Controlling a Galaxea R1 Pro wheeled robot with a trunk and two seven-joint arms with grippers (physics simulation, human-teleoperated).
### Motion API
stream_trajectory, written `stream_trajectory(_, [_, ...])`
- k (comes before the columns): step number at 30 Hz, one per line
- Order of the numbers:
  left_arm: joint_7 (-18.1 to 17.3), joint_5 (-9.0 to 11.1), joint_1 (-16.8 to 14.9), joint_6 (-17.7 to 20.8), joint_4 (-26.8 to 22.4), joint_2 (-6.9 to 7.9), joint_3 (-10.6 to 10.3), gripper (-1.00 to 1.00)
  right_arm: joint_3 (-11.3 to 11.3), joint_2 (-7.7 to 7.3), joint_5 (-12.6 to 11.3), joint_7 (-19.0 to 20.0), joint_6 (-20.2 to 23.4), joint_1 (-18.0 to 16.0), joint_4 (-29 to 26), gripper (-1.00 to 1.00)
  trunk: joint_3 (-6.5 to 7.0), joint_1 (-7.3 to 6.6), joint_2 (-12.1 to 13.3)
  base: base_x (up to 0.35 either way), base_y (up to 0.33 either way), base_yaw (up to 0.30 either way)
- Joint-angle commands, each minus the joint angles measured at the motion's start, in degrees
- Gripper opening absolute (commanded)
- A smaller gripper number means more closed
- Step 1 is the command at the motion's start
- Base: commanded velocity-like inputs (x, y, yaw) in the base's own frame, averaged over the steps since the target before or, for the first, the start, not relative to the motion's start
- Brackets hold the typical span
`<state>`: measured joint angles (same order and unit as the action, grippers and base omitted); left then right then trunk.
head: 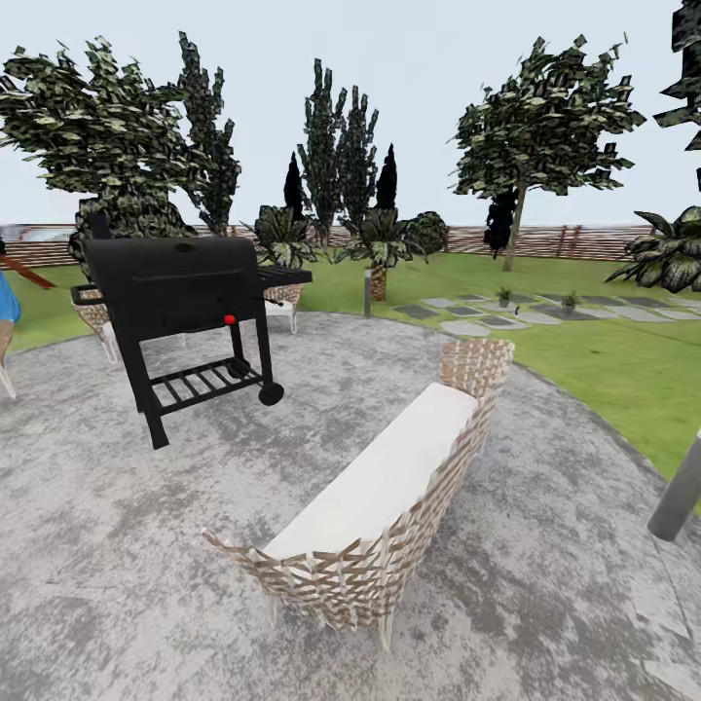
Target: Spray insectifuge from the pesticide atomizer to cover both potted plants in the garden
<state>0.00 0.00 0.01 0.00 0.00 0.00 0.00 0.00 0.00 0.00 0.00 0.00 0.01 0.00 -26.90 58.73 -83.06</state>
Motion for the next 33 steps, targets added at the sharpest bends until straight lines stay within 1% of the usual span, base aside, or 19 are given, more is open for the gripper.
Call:
stream_trajectory(1, [0.0,0.0,0.0,0.0,0.0,0.0,0.0,1.0,0.0,0.0,0.0,0.0,0.0,0.0,0.0,1.0,-0.03,0.0,0.0,0.0,0.0,0.0])
stream_trajectory(3, [-0.7,0.3,0.2,0.7,0.5,-0.65,0.3,1.0,0.2,0.65,0.2,-0.1,0.1,0.0,-0.5,1.0,-0.03,0.0,0.0,0.0,0.0,0.0])
stream_trajectory(6, [-0.6,0.3,0.2,1.0,0.5,-0.61,0.3,1.0,0.2,0.88,0.2,-0.1,0.1,0.0,-0.5,1.0,-0.03,0.0,0.0,0.0,0.0,0.0])
stream_trajectory(8, [-0.5,0.4,0.2,0.9,0.6,-0.49,0.4,1.0,0.2,1.45,0.3,-0.1,-0.1,-0.1,-1.2,1.0,-0.03,0.0,0.0,0.0,0.0,0.0])
stream_trajectory(10, [-0.5,1.0,0.3,0.8,0.5,-0.45,1.1,1.0,0.1,1.44,0.2,-0.1,-0.8,-0.1,-1.8,1.0,-0.39,0.44,-0.8,0.0,0.0,0.0])
stream_trajectory(12, [-0.5,1.7,0.0,0.8,-0.1,-0.19,1.6,1.0,0.0,1.21,0.2,-0.1,-1.4,-0.1,-2.5,1.0,-0.75,0.88,-1.6,0.0,0.0,0.0])
stream_trajectory(17, [-0.2,2.9,-0.4,0.9,-1.7,0.19,1.7,1.0,0.0,0.31,0.2,-0.2,-1.5,-0.1,-4.1,1.0,-1.64,1.98,-3.6,0.0,0.0,0.0])
stream_trajectory(21, [0.4,3.1,-1.5,1.0,-3.0,0.31,1.6,1.0,-0.1,-0.98,0.3,-0.3,-1.4,-0.1,-5.4,1.0,-2.36,2.86,-5.2,0.0,0.0,0.0])
stream_trajectory(25, [0.6,3.0,-2.8,1.1,-4.3,0.36,1.6,1.0,-0.1,-1.42,0.3,-0.3,-1.4,-0.1,-6.7,1.0,-3.08,3.74,-6.8,0.0,0.0,0.0])
stream_trajectory(31, [-0.2,3.0,-4.8,1.2,-6.3,0.32,1.4,1.0,-0.2,-2.74,0.3,-0.3,-2.0,-0.2,-8.6,1.0,-4.16,5.05,-9.2,0.0,0.0,0.0])
stream_trajectory(32, [-0.2,3.0,-9.9,1.2,-19.9,0.35,1.4,1.0,-0.2,-2.79,0.3,-0.3,-2.5,-0.2,-31.6,1.0,-4.34,5.27,-9.6,0.0,0.0,0.0])
stream_trajectory(33, [-0.3,3.0,-10.8,1.2,-20.0,0.39,1.4,1.0,-0.2,-2.86,0.3,-0.3,-3.7,-0.2,-32.7,1.0,-4.52,5.49,-10.0,0.0,0.0,0.0])
